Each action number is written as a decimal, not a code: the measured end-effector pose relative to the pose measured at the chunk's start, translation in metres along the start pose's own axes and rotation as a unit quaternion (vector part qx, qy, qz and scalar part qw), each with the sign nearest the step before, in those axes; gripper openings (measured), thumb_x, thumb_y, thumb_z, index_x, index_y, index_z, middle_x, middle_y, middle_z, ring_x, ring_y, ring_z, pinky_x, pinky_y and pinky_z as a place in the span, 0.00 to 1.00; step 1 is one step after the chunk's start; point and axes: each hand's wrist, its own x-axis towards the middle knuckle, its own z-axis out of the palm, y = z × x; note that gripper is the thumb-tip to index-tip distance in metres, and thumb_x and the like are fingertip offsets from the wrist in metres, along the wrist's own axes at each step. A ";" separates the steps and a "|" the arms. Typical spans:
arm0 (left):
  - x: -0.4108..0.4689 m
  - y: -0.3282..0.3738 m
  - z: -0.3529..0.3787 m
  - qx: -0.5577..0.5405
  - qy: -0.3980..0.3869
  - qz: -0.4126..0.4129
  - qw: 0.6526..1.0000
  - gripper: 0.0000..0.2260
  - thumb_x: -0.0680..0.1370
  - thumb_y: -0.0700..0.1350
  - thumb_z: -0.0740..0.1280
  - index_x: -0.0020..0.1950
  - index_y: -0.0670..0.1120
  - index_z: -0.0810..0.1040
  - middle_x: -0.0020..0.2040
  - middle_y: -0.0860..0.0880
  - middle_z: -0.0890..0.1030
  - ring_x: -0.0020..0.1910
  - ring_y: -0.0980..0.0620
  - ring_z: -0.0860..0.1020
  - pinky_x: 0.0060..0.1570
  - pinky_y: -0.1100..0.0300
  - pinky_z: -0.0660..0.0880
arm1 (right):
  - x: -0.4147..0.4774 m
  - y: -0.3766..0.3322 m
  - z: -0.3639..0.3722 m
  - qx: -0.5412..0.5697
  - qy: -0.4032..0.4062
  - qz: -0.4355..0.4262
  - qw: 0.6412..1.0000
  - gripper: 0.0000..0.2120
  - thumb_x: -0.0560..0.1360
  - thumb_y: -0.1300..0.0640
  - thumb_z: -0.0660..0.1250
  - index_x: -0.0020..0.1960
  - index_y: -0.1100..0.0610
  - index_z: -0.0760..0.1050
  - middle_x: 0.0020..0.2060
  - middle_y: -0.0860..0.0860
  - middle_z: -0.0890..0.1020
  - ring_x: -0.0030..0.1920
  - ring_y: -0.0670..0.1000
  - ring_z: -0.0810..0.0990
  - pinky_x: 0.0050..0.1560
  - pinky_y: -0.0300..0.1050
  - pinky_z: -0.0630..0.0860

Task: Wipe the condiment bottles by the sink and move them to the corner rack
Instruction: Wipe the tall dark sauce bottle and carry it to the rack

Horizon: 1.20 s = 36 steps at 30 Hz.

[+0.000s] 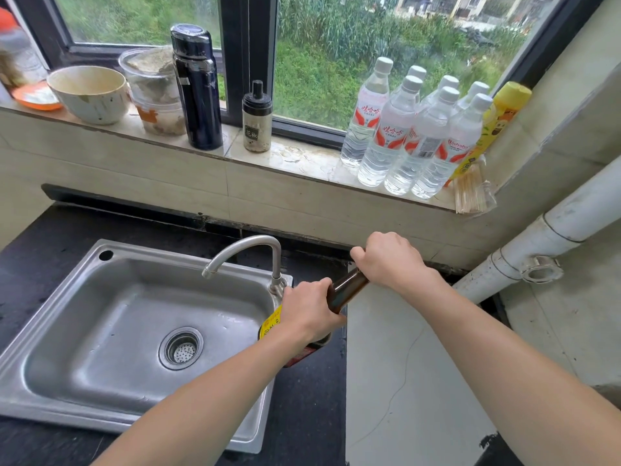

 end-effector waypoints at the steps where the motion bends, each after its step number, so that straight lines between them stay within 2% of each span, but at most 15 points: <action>1: 0.002 -0.004 -0.003 -0.030 -0.018 0.001 0.999 0.14 0.64 0.55 0.71 0.39 0.52 0.69 0.36 0.53 0.77 0.37 0.48 0.74 0.47 0.53 0.74 | -0.003 0.003 0.004 0.017 0.051 -0.061 0.997 0.16 0.77 0.48 0.56 0.39 0.59 0.72 0.36 0.54 0.76 0.40 0.60 0.75 0.39 0.48 0.72; 4: 0.004 -0.015 -0.013 -0.122 -0.083 0.035 0.988 0.14 0.61 0.52 0.74 0.32 0.54 0.68 0.31 0.54 0.74 0.32 0.52 0.72 0.35 0.57 0.71 | -0.011 0.018 0.016 0.053 0.181 -0.282 0.941 0.17 0.78 0.47 0.56 0.42 0.57 0.77 0.36 0.51 0.78 0.31 0.56 0.75 0.31 0.47 0.75; 5: 0.004 -0.017 -0.015 -0.136 -0.099 0.057 0.984 0.14 0.61 0.51 0.74 0.30 0.55 0.67 0.29 0.55 0.72 0.31 0.53 0.71 0.34 0.58 0.69 | -0.012 0.022 0.019 0.053 0.197 -0.330 0.922 0.17 0.79 0.49 0.56 0.41 0.58 0.77 0.35 0.51 0.77 0.29 0.55 0.74 0.28 0.46 0.73; 7: 0.002 -0.018 -0.012 -0.140 -0.112 0.083 0.980 0.13 0.60 0.51 0.73 0.30 0.57 0.68 0.28 0.54 0.70 0.31 0.52 0.69 0.34 0.57 0.68 | -0.011 0.028 0.024 0.059 0.211 -0.360 0.907 0.17 0.79 0.54 0.57 0.36 0.61 0.75 0.31 0.53 0.75 0.25 0.56 0.70 0.23 0.45 0.69; 9: 0.001 -0.016 -0.006 -0.122 -0.094 0.074 0.985 0.13 0.59 0.53 0.72 0.30 0.58 0.68 0.28 0.54 0.70 0.32 0.50 0.70 0.34 0.57 0.69 | -0.010 0.027 0.026 0.072 0.218 -0.335 0.914 0.18 0.78 0.54 0.56 0.33 0.62 0.72 0.28 0.54 0.73 0.24 0.59 0.69 0.23 0.47 0.69; 12: -0.002 -0.010 -0.001 -0.063 -0.040 0.039 0.996 0.14 0.61 0.55 0.72 0.34 0.55 0.67 0.32 0.54 0.73 0.35 0.48 0.75 0.36 0.57 0.72 | -0.010 0.021 0.029 0.077 0.204 -0.247 0.944 0.20 0.76 0.51 0.53 0.30 0.61 0.69 0.26 0.51 0.70 0.26 0.59 0.69 0.27 0.47 0.68; 15: -0.005 -0.002 0.003 -0.023 -0.004 0.009 1.000 0.14 0.63 0.55 0.71 0.40 0.52 0.70 0.35 0.53 0.76 0.40 0.45 0.78 0.43 0.53 0.75 | -0.010 0.014 0.026 0.070 0.169 -0.144 0.973 0.17 0.76 0.54 0.57 0.30 0.59 0.65 0.25 0.51 0.67 0.30 0.60 0.68 0.32 0.46 0.62; 18: -0.005 0.003 0.009 0.009 0.014 -0.008 1.000 0.13 0.65 0.54 0.69 0.40 0.51 0.68 0.35 0.53 0.75 0.44 0.44 0.79 0.50 0.51 0.73 | -0.006 0.010 0.021 0.048 0.101 -0.048 0.993 0.15 0.76 0.55 0.57 0.33 0.60 0.70 0.30 0.55 0.71 0.35 0.61 0.71 0.35 0.47 0.65; 21: -0.004 0.007 0.015 0.040 0.012 -0.018 0.999 0.14 0.67 0.56 0.69 0.42 0.52 0.67 0.38 0.51 0.77 0.46 0.45 0.79 0.55 0.49 0.71 | 0.001 0.009 0.020 0.011 0.027 0.015 0.999 0.10 0.77 0.56 0.56 0.40 0.60 0.70 0.39 0.56 0.73 0.41 0.60 0.72 0.41 0.47 0.69; 24: -0.005 0.009 0.020 0.066 -0.002 -0.024 0.998 0.14 0.67 0.55 0.68 0.43 0.52 0.66 0.40 0.51 0.78 0.48 0.45 0.79 0.55 0.49 0.70 | 0.006 0.013 0.022 -0.009 -0.048 0.053 0.997 0.06 0.77 0.58 0.58 0.47 0.58 0.73 0.44 0.56 0.74 0.47 0.60 0.75 0.44 0.47 0.69; 27: -0.008 0.009 0.024 0.083 -0.013 -0.016 0.996 0.13 0.68 0.55 0.68 0.42 0.51 0.66 0.38 0.52 0.73 0.47 0.45 0.78 0.54 0.50 0.69 | 0.007 0.017 0.028 -0.010 -0.099 0.067 0.993 0.04 0.74 0.60 0.61 0.45 0.59 0.74 0.42 0.56 0.76 0.44 0.59 0.75 0.42 0.47 0.71; 29: -0.010 0.005 0.024 0.082 -0.020 -0.012 0.996 0.14 0.67 0.55 0.68 0.42 0.51 0.66 0.37 0.52 0.73 0.46 0.45 0.78 0.51 0.51 0.70 | 0.003 0.020 0.035 0.035 -0.083 0.069 0.994 0.08 0.74 0.56 0.60 0.40 0.59 0.74 0.40 0.56 0.79 0.41 0.59 0.77 0.40 0.47 0.72; 32: -0.009 -0.004 0.016 0.007 -0.057 -0.009 0.998 0.15 0.64 0.55 0.71 0.36 0.52 0.66 0.33 0.54 0.72 0.38 0.47 0.76 0.39 0.56 0.70 | -0.012 0.022 0.044 0.191 0.015 0.034 0.981 0.15 0.74 0.47 0.63 0.37 0.59 0.76 0.34 0.54 0.80 0.39 0.57 0.78 0.38 0.47 0.75; 34: -0.008 -0.011 0.009 -0.069 -0.095 0.014 0.993 0.16 0.62 0.53 0.73 0.33 0.53 0.65 0.30 0.54 0.70 0.34 0.49 0.72 0.34 0.57 0.69 | -0.029 0.022 0.047 0.311 0.076 0.018 0.947 0.15 0.72 0.43 0.69 0.39 0.55 0.78 0.34 0.50 0.80 0.38 0.50 0.78 0.39 0.45 0.74; 36: -0.009 -0.012 -0.001 -0.131 -0.139 0.045 0.981 0.15 0.62 0.50 0.75 0.32 0.53 0.67 0.30 0.54 0.71 0.33 0.50 0.72 0.34 0.57 0.70 | -0.049 0.019 0.046 0.396 0.106 0.017 0.912 0.13 0.69 0.43 0.73 0.42 0.53 0.79 0.35 0.46 0.80 0.38 0.45 0.77 0.38 0.37 0.74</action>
